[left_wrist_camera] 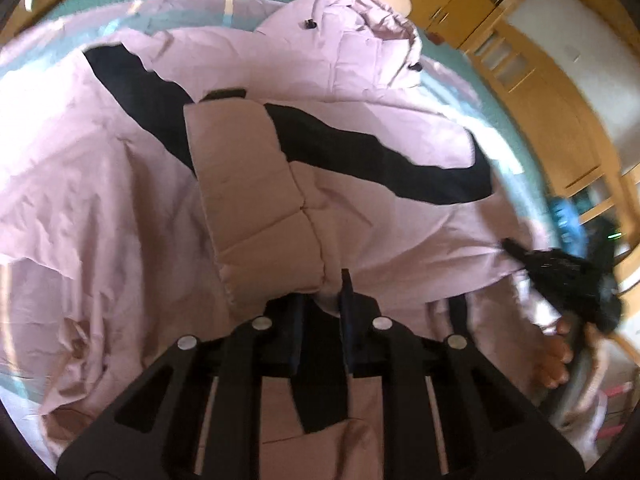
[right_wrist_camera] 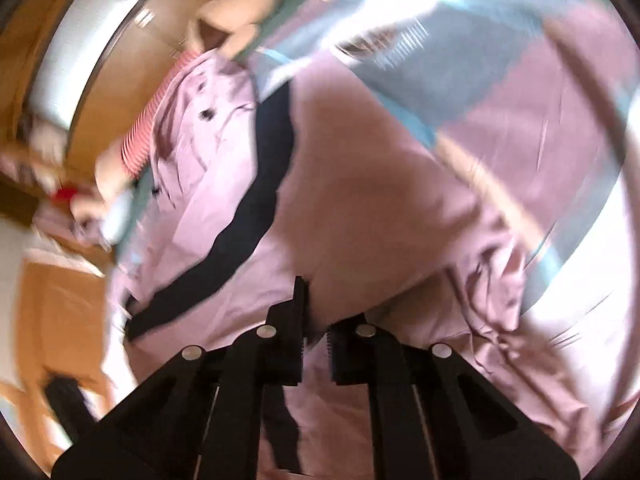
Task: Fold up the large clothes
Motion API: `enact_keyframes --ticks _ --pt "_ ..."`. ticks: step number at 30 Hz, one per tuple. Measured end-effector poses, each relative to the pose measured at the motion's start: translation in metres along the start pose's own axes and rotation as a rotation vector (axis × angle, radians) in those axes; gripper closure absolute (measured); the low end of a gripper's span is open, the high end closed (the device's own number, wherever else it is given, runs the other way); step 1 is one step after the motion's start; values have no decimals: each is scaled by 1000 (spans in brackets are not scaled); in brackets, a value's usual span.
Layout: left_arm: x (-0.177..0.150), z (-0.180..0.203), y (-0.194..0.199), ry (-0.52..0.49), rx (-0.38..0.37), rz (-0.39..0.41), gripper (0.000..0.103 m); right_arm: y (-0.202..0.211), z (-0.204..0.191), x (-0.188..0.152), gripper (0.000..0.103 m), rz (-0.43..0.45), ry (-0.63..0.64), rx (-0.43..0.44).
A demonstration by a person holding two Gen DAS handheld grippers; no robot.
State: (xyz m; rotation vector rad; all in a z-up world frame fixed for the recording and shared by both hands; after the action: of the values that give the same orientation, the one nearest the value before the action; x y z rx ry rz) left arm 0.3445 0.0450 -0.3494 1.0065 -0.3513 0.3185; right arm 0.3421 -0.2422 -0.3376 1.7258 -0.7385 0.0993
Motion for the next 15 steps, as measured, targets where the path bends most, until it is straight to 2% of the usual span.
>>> enact_keyframes --ticks 2,7,11,15 --pt "-1 -2 2 -4 48 15 87 0 -8 -7 94 28 83 -51" --pt "-3 -10 -5 37 117 6 84 -33 1 -22 94 -5 119 -90" --pt "2 -7 -21 -20 206 -13 83 -35 -1 -32 93 59 197 -132" --pt "-1 -5 -27 -62 243 -33 83 -31 -3 -41 93 58 226 -194"
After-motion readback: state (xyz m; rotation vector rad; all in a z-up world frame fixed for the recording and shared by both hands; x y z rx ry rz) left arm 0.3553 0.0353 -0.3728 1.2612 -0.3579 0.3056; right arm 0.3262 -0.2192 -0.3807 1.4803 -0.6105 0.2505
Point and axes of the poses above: each gripper's, at about its wrist camera, not at the fingertips, and y roughly against the way its jaws point, z to its right, x to its top, the point moved 7 cm from there along -y, roughly the way its jaws point, and after that the axes turned 10 degrees about -x, right-handed, at the moved point
